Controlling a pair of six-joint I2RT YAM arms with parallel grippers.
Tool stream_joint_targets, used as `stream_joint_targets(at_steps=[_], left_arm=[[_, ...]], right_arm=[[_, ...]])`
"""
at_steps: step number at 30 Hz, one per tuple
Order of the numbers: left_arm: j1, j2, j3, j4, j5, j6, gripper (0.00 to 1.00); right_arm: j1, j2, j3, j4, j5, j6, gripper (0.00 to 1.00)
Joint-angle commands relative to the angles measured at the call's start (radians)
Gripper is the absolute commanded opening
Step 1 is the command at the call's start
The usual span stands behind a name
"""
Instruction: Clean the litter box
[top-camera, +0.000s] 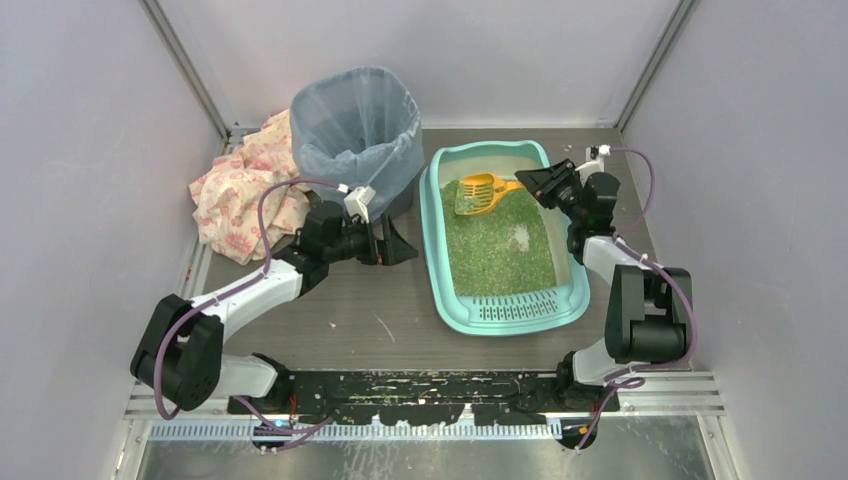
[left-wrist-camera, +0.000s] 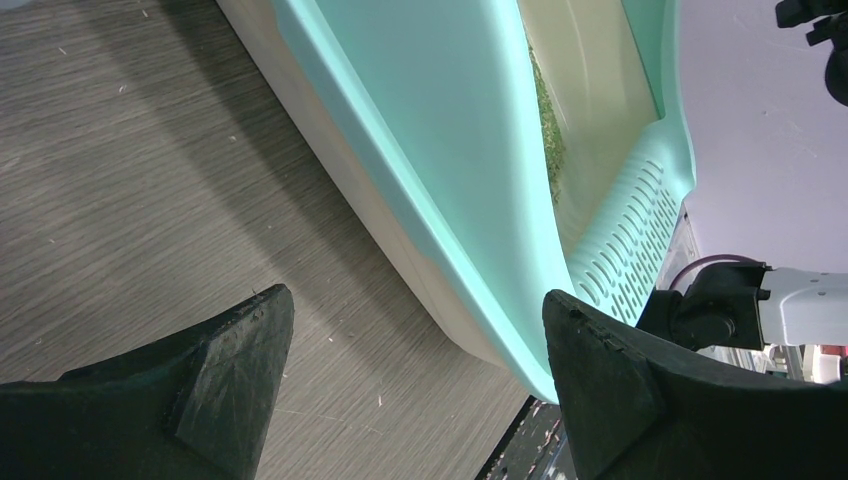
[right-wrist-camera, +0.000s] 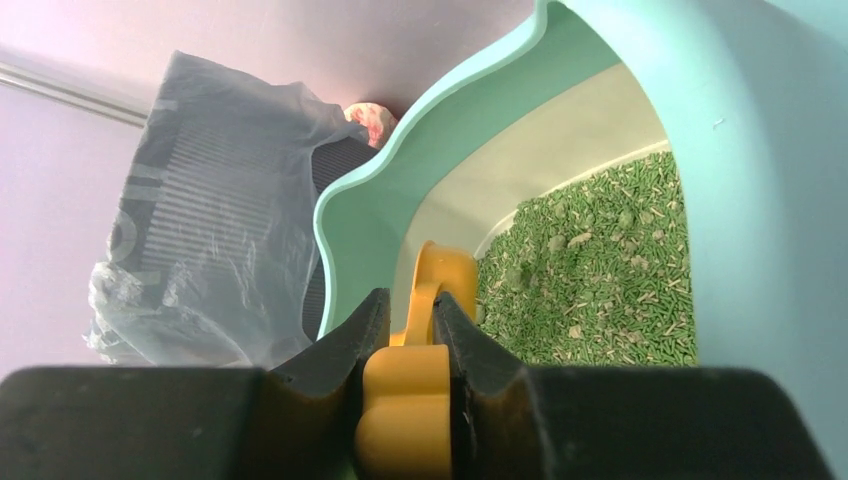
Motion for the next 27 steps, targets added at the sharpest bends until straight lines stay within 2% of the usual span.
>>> stream_joint_targets(at_steps=[1,6,9,20,27], left_arm=[[-0.003,0.007,0.025,0.057,0.021,-0.005,0.94],[-0.004,0.011,0.026,0.059,0.022,-0.006,0.94],[-0.004,0.015,0.027,0.059,0.020,-0.004,0.94],[-0.004,0.004,0.029,0.037,0.002,0.013,0.94],[-0.003,0.015,0.031,0.040,0.007,0.014,0.94]], right_arm=[[0.003,-0.097,0.031,-0.082,0.038,-0.116,0.01],[0.064,-0.127,0.155,-0.412,0.192,-0.350,0.01],[0.125,-0.100,0.222,-0.493,0.284,-0.430,0.01],[0.216,0.126,0.315,-0.482,0.409,-0.509,0.01],[0.243,0.188,0.330,-0.452,0.372,-0.504,0.01]])
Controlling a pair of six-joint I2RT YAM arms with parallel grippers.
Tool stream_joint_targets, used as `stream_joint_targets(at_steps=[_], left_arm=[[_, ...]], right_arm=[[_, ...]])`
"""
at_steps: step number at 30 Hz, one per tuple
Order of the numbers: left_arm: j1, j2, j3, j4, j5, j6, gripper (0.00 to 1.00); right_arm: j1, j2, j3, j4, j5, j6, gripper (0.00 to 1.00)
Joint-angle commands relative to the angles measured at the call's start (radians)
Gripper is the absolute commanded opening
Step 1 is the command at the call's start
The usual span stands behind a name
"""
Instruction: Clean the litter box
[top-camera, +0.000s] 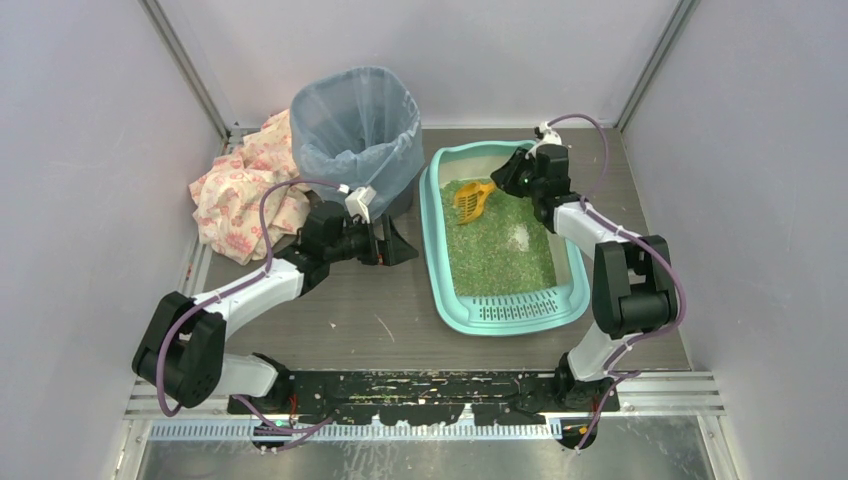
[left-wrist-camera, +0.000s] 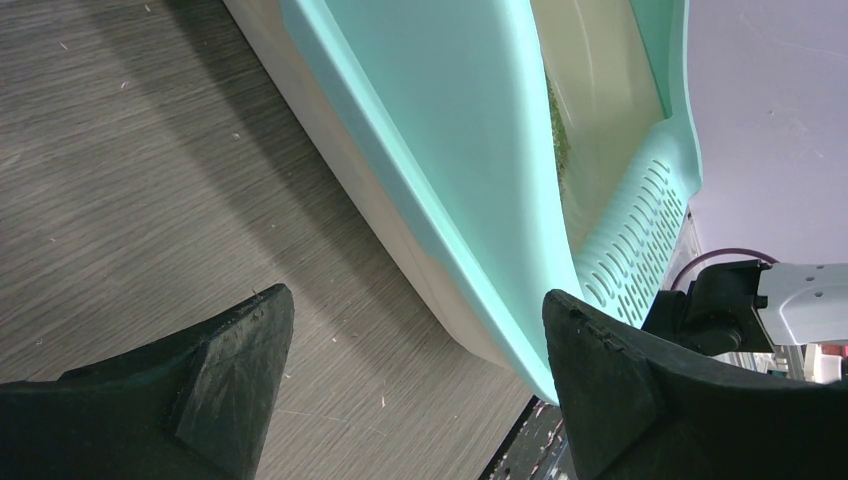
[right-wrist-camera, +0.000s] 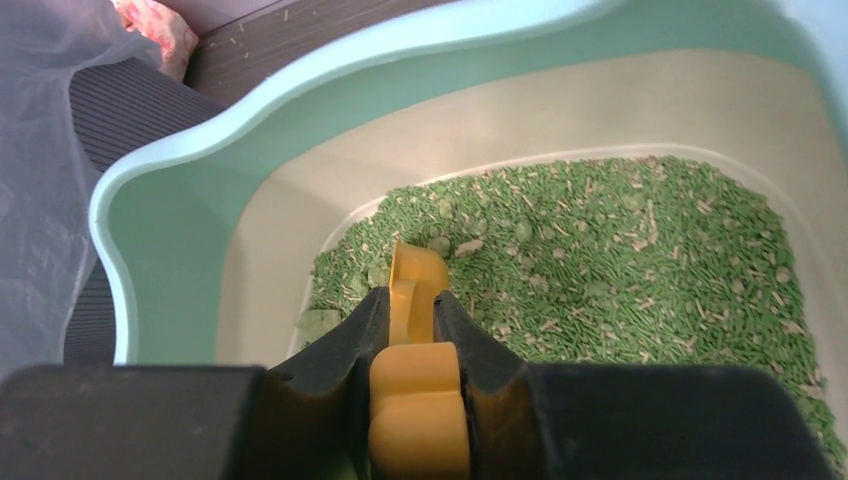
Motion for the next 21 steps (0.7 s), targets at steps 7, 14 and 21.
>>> stream_joint_targets(at_steps=[7,14,21], left_arm=[[-0.003,-0.001,0.030,0.034,0.006,0.012,0.94],[-0.004,-0.008,0.029,0.031,0.006,0.012,0.94],[-0.004,-0.014,0.029,0.032,0.008,0.011,0.94]], right_arm=[[0.078,0.092,0.041,0.072,-0.068,0.006,0.01],[0.057,0.125,-0.027,0.360,-0.282,0.237,0.01],[0.026,0.100,-0.073,0.519,-0.368,0.392,0.01]])
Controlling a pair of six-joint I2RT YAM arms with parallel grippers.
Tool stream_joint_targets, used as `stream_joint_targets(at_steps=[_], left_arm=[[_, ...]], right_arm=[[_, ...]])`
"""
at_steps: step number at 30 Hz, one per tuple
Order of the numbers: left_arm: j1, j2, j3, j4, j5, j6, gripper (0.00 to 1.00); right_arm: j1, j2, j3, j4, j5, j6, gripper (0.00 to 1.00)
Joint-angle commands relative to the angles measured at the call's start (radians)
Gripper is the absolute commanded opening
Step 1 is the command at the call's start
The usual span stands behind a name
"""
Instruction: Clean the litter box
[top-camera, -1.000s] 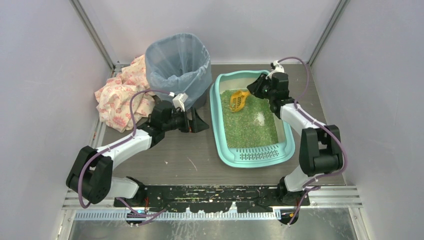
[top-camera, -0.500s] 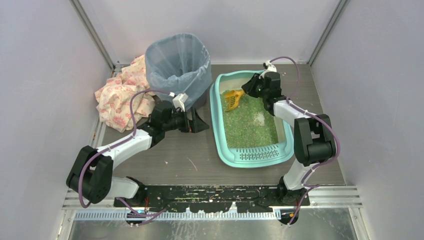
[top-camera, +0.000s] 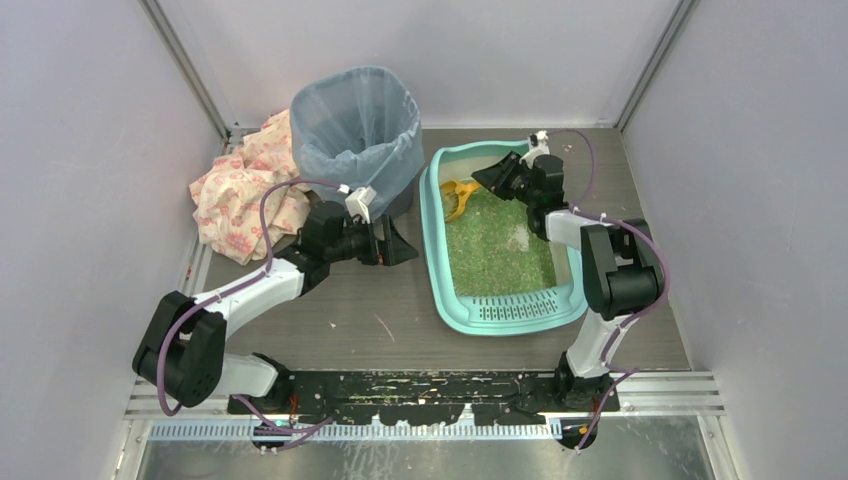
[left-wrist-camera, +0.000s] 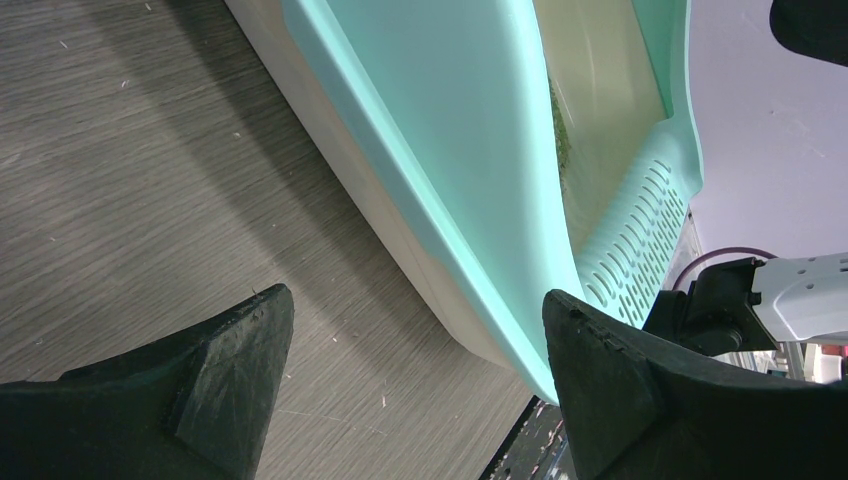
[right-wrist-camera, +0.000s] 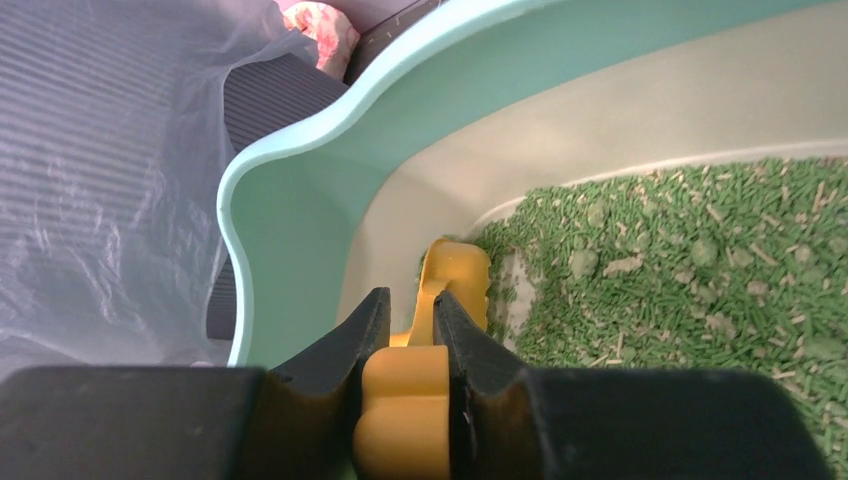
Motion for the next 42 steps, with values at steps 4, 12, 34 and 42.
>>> stream_joint_targets(at_steps=[4,12,34,42], left_arm=[[-0.004,-0.016,0.029,0.035,0.011,0.007,0.94],[-0.004,-0.012,0.028,0.042,0.018,0.002,0.94],[-0.005,-0.010,0.027,0.048,0.023,-0.004,0.94],[-0.005,-0.008,0.026,0.054,0.026,-0.009,0.94]], right_arm=[[-0.008,-0.068,-0.030,0.158,-0.143,0.163,0.01],[-0.054,-0.158,-0.071,0.151,-0.150,0.177,0.01],[-0.179,-0.292,-0.167,0.093,-0.156,0.144,0.01],[-0.229,-0.375,-0.199,0.055,-0.161,0.140,0.01]])
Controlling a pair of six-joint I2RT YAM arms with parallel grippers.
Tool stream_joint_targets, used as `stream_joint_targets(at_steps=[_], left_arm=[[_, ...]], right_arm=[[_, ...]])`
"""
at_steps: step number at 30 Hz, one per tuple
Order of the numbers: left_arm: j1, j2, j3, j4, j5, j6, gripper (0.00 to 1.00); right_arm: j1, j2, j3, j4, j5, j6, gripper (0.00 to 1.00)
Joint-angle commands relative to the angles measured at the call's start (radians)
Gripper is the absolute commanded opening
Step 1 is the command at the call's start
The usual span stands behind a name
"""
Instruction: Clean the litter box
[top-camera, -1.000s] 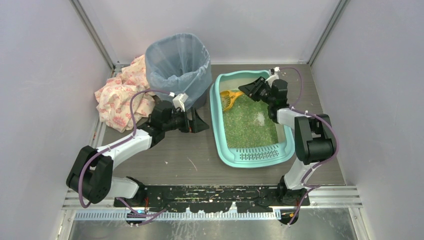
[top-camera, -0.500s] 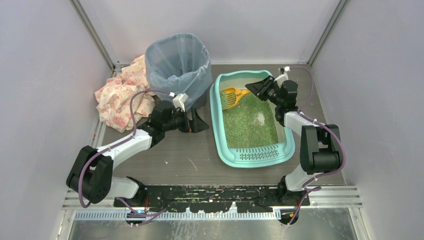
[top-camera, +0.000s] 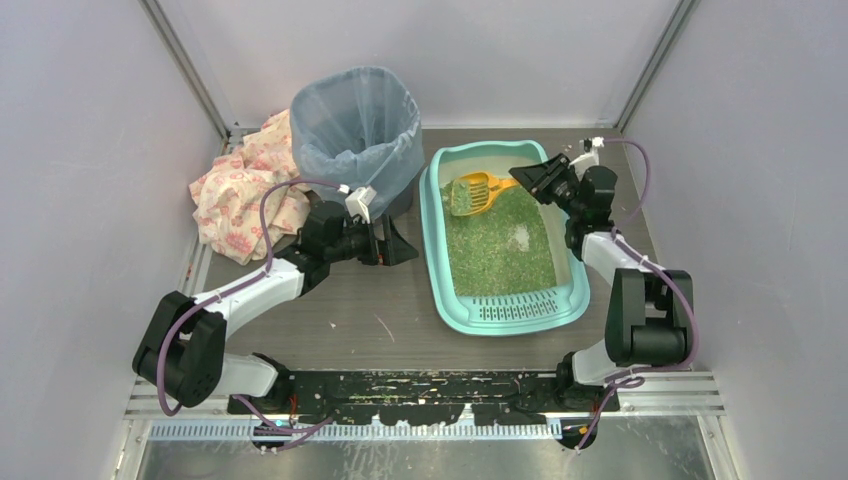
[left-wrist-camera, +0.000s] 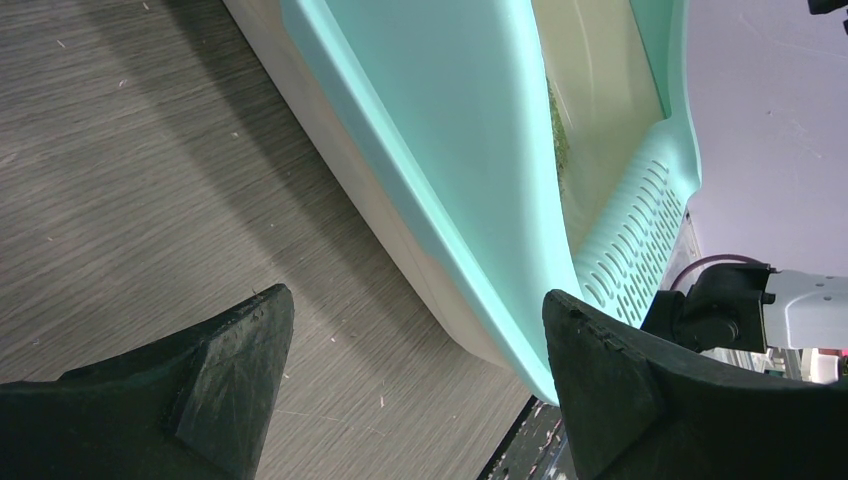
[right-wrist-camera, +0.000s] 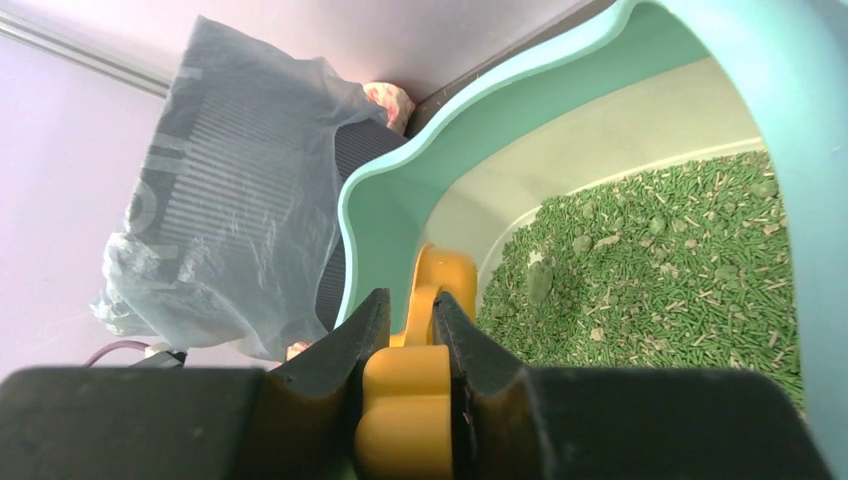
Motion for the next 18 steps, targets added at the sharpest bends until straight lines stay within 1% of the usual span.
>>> stream_joint_targets(at_steps=[1,4,7,9,12,14,16,18], left_arm=[[-0.005,-0.008,0.026,0.054,0.025,-0.005,0.94],[-0.005,-0.006,0.027,0.054,0.025,-0.005,0.94],[-0.005,-0.008,0.026,0.054,0.026,-0.005,0.94],[-0.006,-0.010,0.026,0.053,0.026,-0.005,0.94],[-0.005,-0.015,0.026,0.052,0.026,-0.005,0.94],[-0.005,-0.018,0.026,0.050,0.024,-0.004,0.94],[-0.004,-0.021,0.025,0.048,0.020,-0.002,0.94],[-0.005,-0.018,0.026,0.049,0.018,-0.002,0.94]], right_arm=[[-0.030,-0.089,-0.010,0.027,-0.020,-0.001,0.01],[-0.052,-0.105,-0.025,0.027,-0.027,0.011,0.01],[-0.087,-0.109,-0.059,0.077,-0.046,0.066,0.01],[-0.121,-0.098,-0.093,0.166,-0.072,0.137,0.01],[-0.185,-0.047,-0.150,0.373,-0.109,0.282,0.01],[-0.213,-0.005,-0.177,0.474,-0.119,0.352,0.01],[-0.200,0.026,-0.196,0.508,-0.096,0.364,0.01],[-0.143,0.047,-0.193,0.498,-0.075,0.340,0.01]])
